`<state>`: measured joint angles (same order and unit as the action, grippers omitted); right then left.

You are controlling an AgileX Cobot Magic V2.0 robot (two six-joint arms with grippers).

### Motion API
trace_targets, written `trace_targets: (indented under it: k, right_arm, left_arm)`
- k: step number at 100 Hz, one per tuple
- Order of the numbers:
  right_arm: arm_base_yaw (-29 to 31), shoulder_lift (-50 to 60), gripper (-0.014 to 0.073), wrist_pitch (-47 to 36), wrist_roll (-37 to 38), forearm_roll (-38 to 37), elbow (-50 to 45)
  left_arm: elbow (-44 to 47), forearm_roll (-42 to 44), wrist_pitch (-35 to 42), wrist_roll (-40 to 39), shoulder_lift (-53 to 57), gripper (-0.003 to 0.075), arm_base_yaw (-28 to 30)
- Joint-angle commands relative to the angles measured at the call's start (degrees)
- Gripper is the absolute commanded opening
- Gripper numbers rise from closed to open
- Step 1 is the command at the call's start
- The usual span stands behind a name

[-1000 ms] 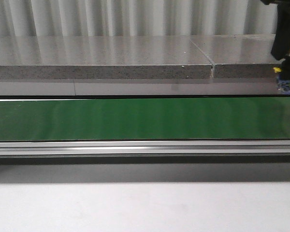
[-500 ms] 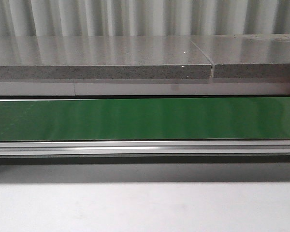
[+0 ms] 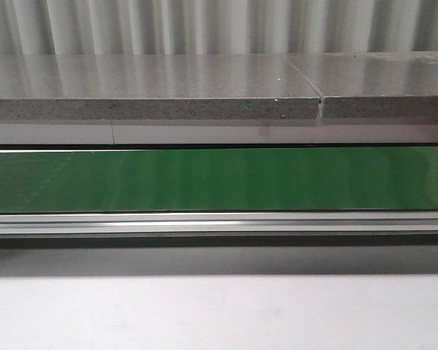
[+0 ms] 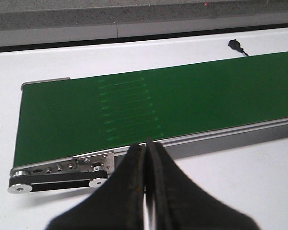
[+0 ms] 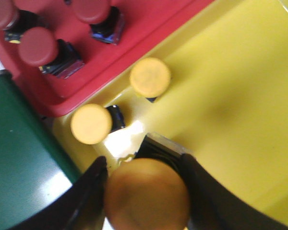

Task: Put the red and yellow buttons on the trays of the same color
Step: 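Carry the yellow button with the right gripper onto the yellow tray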

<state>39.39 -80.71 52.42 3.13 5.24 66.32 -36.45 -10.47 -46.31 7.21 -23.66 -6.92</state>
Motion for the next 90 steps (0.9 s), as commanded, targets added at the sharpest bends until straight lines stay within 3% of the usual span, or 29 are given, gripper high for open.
trace_targets:
  k: [1, 90]
  right_arm:
    - [2.56, 0.95, 0.0234, -4.95, 0.01, -0.17, -0.18]
    - [4.03, -16.59, 0.0239, -12.94, 0.01, 2.08, -2.37]
  left_arm:
    - [-1.53, -1.27, 3.69, -0.02, -0.39, -0.002, -0.51]
    - [-1.53, -1.27, 3.69, -0.02, -0.39, -0.002, -0.51]
